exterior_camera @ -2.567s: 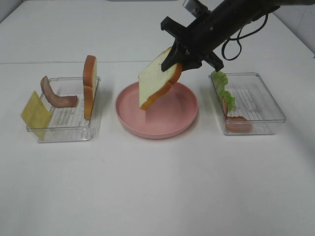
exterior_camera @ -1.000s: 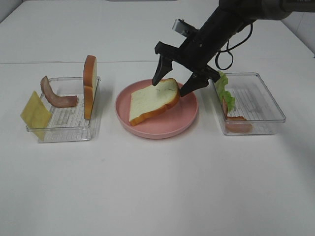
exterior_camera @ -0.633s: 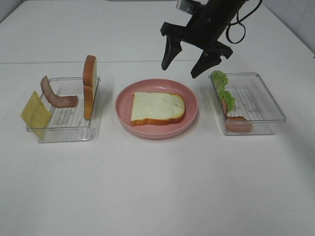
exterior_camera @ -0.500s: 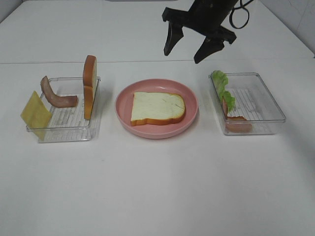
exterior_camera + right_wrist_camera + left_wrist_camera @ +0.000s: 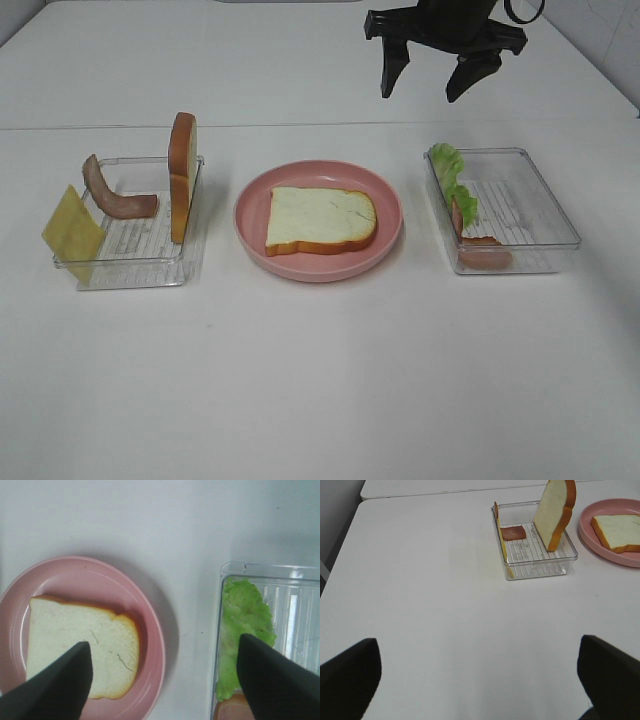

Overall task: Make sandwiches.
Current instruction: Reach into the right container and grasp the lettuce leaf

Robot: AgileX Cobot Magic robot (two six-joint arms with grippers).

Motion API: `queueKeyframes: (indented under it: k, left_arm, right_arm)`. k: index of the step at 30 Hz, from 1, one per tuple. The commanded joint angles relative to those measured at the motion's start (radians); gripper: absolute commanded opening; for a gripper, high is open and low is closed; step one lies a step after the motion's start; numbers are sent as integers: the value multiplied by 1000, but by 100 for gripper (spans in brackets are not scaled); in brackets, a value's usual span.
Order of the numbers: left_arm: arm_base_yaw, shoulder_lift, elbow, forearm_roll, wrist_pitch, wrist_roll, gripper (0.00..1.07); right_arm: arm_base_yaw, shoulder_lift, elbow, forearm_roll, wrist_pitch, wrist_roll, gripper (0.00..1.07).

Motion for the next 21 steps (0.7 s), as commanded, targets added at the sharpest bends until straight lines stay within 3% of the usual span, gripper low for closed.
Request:
queueKeyframes:
  k: [1,8,21]
  left_arm:
    - [0,-16,-2,-3,-4,0,102]
    - [0,-16,-2,-2,-4,0,102]
    - [0,-16,-2,-2,-4,0,102]
  right_arm:
    - [-50,1,-3,-3,117,32,77]
    - [-120,14,78,12,117,29,77]
    - [-120,90,105,86,116,1,76]
